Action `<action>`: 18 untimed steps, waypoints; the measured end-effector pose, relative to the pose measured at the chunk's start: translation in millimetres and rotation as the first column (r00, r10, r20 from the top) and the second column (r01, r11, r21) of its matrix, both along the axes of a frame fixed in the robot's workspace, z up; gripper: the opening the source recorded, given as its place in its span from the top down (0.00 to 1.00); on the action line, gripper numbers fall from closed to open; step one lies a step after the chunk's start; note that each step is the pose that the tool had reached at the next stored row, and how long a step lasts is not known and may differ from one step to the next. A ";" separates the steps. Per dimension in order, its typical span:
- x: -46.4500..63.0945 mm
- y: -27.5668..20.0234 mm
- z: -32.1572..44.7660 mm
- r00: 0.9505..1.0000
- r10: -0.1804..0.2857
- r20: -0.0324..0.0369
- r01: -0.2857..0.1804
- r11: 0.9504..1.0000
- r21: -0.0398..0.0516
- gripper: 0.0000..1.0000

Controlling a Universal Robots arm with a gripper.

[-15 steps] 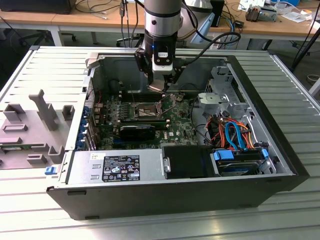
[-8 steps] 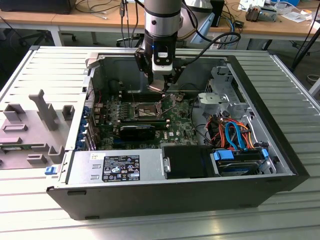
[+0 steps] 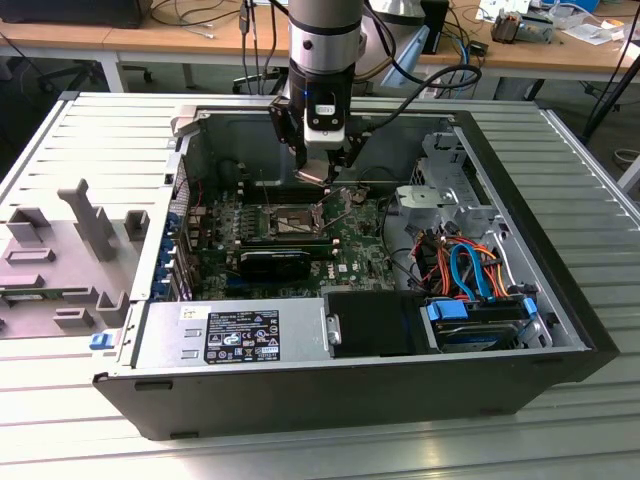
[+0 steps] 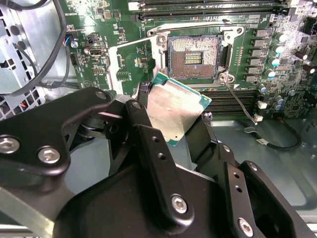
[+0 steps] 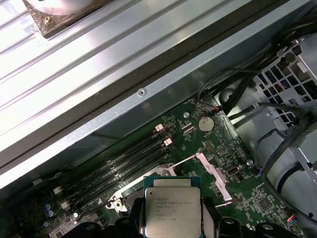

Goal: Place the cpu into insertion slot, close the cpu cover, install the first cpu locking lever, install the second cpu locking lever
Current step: 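Place the cpu into insertion slot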

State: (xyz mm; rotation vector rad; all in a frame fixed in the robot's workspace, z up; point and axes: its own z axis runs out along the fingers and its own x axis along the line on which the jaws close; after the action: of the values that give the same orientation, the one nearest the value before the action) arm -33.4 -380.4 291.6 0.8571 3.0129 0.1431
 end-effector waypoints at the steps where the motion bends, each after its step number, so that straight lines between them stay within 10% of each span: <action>1: 0.0 0.0 0.0 1.000 -0.001 0.000 0.001 1.000 0.000 0.45; 18: 0.0 0.0 -0.2 1.000 -0.014 0.000 0.014 1.000 0.000 0.45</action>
State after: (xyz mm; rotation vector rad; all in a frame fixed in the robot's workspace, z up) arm -33.4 -380.4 291.3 0.8777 3.0064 0.1430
